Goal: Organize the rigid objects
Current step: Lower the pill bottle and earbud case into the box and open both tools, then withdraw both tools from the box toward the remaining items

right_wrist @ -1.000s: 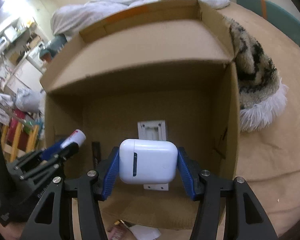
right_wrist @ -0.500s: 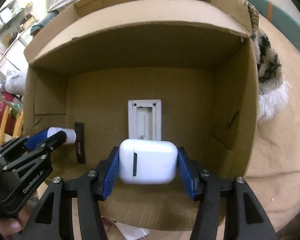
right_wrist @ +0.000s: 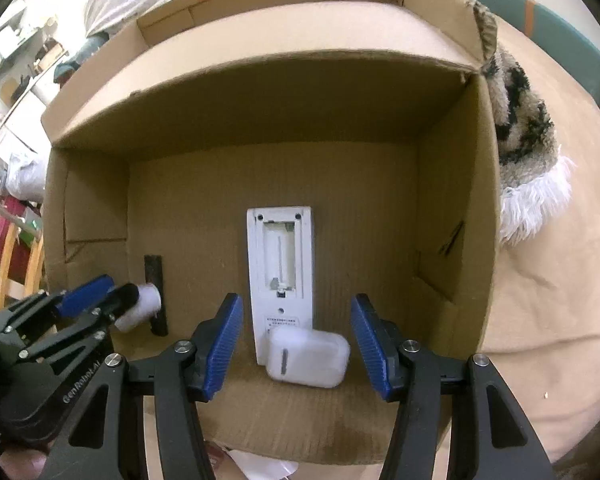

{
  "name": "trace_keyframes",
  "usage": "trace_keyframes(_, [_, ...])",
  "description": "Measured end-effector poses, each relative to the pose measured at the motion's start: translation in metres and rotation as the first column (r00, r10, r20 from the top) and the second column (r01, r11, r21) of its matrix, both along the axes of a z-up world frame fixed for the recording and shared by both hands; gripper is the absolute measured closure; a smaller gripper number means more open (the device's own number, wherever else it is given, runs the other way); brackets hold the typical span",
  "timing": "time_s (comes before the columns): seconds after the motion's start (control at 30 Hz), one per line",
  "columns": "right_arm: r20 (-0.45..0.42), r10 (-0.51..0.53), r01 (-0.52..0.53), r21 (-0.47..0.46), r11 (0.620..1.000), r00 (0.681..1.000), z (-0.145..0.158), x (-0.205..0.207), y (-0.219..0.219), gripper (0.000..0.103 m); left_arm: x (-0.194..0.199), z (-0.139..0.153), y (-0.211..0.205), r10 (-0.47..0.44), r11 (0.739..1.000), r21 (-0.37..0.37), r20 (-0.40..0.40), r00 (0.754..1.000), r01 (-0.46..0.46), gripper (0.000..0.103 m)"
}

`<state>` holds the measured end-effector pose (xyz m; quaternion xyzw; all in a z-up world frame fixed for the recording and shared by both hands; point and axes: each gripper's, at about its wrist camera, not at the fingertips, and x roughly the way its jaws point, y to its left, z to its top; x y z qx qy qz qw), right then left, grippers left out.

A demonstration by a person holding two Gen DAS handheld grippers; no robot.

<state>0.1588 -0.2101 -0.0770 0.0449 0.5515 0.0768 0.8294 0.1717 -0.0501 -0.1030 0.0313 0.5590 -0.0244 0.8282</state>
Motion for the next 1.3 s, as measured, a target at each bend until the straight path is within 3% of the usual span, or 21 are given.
trace_keyframes(0.03, [0.005, -0.001, 0.001, 0.013, 1.000, 1.000, 0.002, 0.000, -0.001, 0.043, 0.000, 0.001, 0.001, -0.006, 1.000, -0.007, -0.001, 1.000, 0.006, 0.065])
trace_keyframes(0.1, [0.022, -0.008, 0.008, 0.034, 0.999, 1.000, 0.008, 0.000, -0.004, 0.030, -0.001, 0.004, -0.004, -0.015, 1.000, -0.012, 0.002, 1.000, 0.015, 0.046])
trace_keyframes(0.13, [0.034, -0.013, 0.011, 0.045, 0.999, 0.999, 0.011, -0.001, -0.006, 0.026, -0.002, 0.005, -0.006, -0.017, 1.000, -0.014, 0.007, 1.000, 0.018, 0.042])
trace_keyframes(0.17, [0.048, -0.019, 0.016, 0.053, 0.998, 0.999, 0.014, -0.001, -0.007, 0.017, -0.003, 0.007, -0.006, -0.019, 1.000, -0.017, 0.012, 1.000, 0.019, 0.040])
trace_keyframes(0.27, [0.077, -0.035, 0.030, 0.074, 0.997, 0.996, 0.021, -0.001, -0.011, 0.002, -0.005, 0.012, -0.006, -0.023, 0.999, -0.043, 0.023, 0.999, 0.024, 0.040])
trace_keyframes(0.6, [0.090, -0.043, 0.034, 0.100, 0.994, 0.995, 0.026, -0.002, -0.012, 0.002, -0.007, 0.015, 0.004, 0.002, 0.995, -0.098, 0.006, 1.000, -0.001, 0.040])
trace_keyframes(0.73, [0.101, -0.045, 0.034, 0.107, 0.994, 0.994, 0.031, -0.004, -0.013, 0.002, -0.010, 0.019, 0.003, -0.019, 0.996, -0.085, 0.033, 0.999, 0.021, 0.040])
trace_keyframes(0.97, [0.104, -0.075, 0.054, 0.193, 0.980, 0.992, 0.051, -0.023, -0.020, 0.002, -0.025, 0.051, 0.007, -0.033, 0.989, -0.146, 0.014, 0.999, 0.035, 0.040])
trace_keyframes(1.3, [0.172, -0.021, -0.005, 0.149, 0.989, 0.985, 0.092, -0.064, -0.009, 0.002, -0.051, 0.090, 0.034, 0.057, 0.983, -0.179, 0.062, 0.996, -0.045, 0.040])
